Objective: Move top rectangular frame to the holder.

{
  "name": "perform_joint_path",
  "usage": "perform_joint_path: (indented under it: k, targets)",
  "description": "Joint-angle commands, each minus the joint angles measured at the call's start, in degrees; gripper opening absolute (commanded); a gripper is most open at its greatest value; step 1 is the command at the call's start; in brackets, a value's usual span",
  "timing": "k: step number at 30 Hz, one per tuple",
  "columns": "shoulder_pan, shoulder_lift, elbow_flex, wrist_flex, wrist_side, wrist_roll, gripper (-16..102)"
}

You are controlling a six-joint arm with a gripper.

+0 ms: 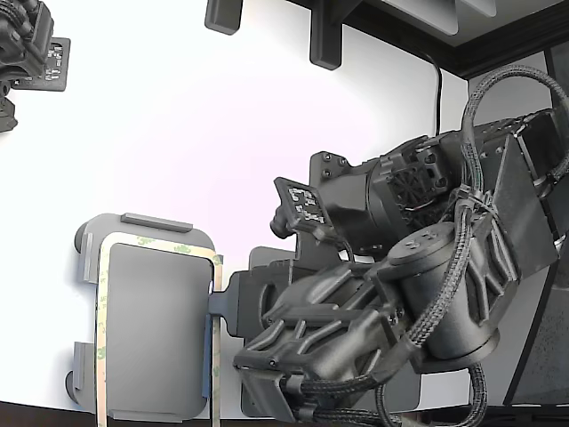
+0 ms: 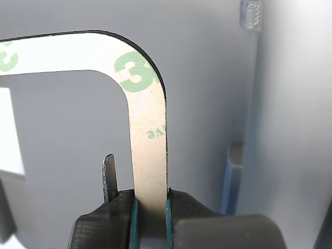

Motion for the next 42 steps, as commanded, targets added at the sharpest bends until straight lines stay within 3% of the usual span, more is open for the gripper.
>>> perform_joint_path:
  k: [1,42]
  targets:
    - [-1.14,1.85,-0.26,0.7,-0.35,-0.62,-10]
    - [-4.92,-1.41,2.02,0.62,-2.99,-3.43,-10]
